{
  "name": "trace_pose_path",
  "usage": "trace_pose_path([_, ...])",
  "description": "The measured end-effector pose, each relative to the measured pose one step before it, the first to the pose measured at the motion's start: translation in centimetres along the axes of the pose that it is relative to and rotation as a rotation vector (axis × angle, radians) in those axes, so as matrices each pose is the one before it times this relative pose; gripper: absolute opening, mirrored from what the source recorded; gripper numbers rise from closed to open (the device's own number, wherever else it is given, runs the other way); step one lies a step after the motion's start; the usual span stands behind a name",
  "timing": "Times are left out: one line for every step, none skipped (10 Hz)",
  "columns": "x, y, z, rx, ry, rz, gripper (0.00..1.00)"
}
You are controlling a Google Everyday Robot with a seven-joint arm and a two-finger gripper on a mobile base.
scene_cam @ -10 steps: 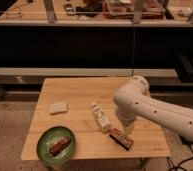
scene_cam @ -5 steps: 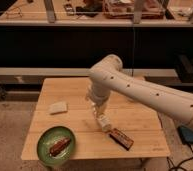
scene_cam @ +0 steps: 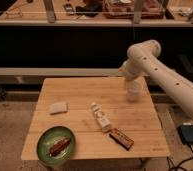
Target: Move the arm in a circular motion
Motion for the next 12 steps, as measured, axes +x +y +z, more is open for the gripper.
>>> trace_pose_path([3.141,0.847,-0.105,-0.00032,0.03342,0.05999,0.65])
trace_pose_path([3.114,1.272,-0.108,-0.00896,0.03330,0.06667,0.65])
trace_pose_path([2.591,1.733,0.159,-0.02022,0.03203,0.05612,0.65])
trace_pose_path([1.722,2.307,0.419,-0.03172,0.02840,0.04386,0.65])
trace_pose_path([0.465,2.092,0.370,-0.02997,0.01569,0.01991,0.65])
trace_pose_path([0.152,2.000,0.331,-0.02768,0.01881,0.00923,0.65])
trace_pose_path([-0.300,3.115,0.286,-0.03907,0.02513,0.00071,0.65])
trace_pose_path([-0.481,2.341,-0.062,-0.02242,0.02143,-0.00521,0.65])
trace_pose_path([-0.579,1.726,-0.218,-0.01548,0.01943,-0.00947,0.65])
trace_pose_path([-1.243,1.920,-0.525,-0.01435,0.02016,-0.02398,0.65])
trace_pose_path([-1.933,1.602,-1.026,-0.00495,0.01065,-0.04333,0.65])
trace_pose_path([-2.107,0.966,-0.914,-0.00241,-0.00604,-0.04611,0.65])
